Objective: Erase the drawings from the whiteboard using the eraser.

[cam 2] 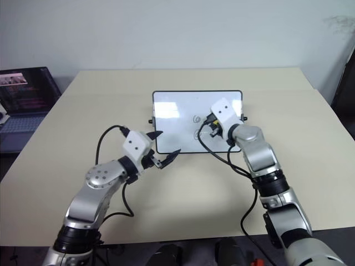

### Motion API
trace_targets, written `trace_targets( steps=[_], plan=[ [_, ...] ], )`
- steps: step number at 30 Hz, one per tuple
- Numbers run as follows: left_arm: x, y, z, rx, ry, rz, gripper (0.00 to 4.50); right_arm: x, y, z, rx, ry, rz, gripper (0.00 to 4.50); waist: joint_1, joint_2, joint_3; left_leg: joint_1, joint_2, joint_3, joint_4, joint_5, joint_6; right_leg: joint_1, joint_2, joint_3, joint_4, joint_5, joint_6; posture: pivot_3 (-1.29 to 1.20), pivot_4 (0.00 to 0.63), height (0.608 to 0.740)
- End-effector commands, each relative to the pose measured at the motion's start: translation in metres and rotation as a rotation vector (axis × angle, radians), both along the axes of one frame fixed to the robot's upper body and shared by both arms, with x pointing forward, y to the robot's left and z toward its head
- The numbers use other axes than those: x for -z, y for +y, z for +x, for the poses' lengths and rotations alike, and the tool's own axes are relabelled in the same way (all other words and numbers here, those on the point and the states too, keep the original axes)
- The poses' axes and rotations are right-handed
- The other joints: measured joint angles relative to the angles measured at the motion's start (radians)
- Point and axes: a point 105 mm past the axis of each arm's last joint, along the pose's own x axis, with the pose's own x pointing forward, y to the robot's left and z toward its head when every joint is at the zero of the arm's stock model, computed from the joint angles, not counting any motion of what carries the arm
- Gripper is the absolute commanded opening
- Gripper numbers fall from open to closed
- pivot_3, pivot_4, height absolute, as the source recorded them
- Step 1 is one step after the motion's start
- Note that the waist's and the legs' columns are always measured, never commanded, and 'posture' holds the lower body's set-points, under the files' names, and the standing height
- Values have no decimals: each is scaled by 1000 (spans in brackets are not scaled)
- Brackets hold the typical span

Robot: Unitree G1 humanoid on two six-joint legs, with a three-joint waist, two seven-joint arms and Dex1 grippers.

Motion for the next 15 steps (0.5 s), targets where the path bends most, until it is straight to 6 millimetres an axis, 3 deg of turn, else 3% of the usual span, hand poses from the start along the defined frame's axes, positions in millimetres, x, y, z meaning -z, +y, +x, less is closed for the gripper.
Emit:
trace_targets(
  steps=[1,11,15],
  plan=[
    [-14,-5,-2,18,-59,-7,4500,-36,18,-2,-52,-123,69,997,-1,0,0,0,0,0,0,0,0,0,0,0,0,0,0,0,150,740],
    [-16,-5,-3,18,-63,-8,4500,-37,62,0,-142,-151,98,997,0,0,0,0,0,0,0,0,0,0,0,0,0,0,0,0,150,740],
    [-16,-5,-4,13,-62,-4,4500,-22,73,5,-169,-132,58,997,-1,0,0,0,0,0,0,0,0,0,0,0,0,0,0,0,150,740]
  ],
)
